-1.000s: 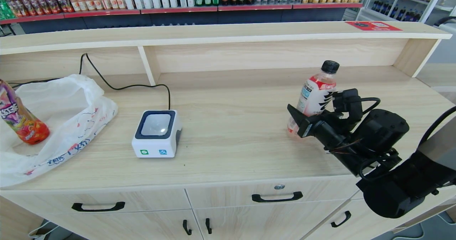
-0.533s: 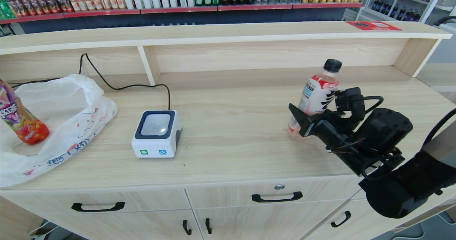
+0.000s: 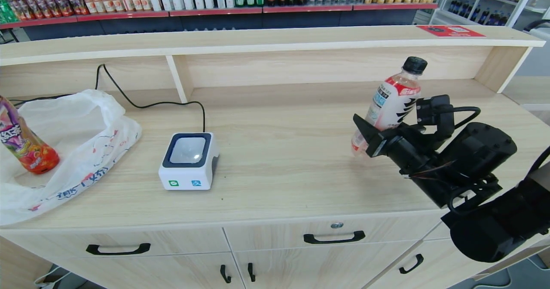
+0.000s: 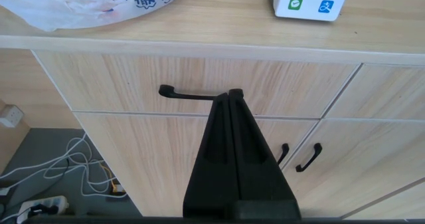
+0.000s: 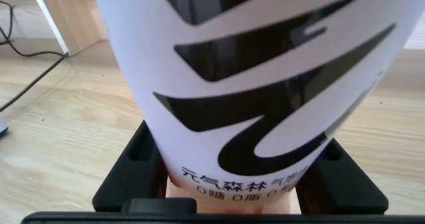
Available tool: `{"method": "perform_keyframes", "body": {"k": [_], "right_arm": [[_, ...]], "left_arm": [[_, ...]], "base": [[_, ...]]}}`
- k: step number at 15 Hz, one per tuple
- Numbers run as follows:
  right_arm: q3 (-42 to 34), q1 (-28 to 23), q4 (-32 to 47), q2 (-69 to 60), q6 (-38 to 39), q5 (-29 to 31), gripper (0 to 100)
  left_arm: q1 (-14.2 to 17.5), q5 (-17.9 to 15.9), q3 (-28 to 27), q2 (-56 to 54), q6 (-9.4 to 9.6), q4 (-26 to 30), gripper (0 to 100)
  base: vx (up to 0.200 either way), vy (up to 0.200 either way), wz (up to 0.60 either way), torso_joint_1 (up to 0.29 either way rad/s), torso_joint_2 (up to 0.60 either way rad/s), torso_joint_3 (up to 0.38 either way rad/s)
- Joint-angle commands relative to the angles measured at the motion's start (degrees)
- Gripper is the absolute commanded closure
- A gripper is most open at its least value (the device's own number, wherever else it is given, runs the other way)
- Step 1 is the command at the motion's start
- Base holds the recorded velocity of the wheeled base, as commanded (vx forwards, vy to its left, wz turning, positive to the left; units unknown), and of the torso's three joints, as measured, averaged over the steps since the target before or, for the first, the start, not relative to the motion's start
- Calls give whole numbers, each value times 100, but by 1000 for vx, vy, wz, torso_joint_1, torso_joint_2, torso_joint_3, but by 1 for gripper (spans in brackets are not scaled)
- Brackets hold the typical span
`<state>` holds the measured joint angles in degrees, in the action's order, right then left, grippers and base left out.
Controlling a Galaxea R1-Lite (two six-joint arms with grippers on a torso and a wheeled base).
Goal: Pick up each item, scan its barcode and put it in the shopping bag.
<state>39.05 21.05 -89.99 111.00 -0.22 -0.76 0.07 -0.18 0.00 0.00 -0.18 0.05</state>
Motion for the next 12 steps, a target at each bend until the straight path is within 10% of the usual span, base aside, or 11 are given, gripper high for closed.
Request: {"method": "perform_keyframes", "body": {"k": [1, 12], "right_arm": [[-204, 118, -1, -289, -4, -4, 100], [-1751, 663, -1, -1924, 40, -12, 100]], "left_arm": [[1, 1, 0, 0, 1, 4, 100], [1, 1, 0, 0, 1, -5, 100]], "base": [[0, 0, 0, 0, 0, 0], [0, 0, 0, 0, 0, 0]]}}
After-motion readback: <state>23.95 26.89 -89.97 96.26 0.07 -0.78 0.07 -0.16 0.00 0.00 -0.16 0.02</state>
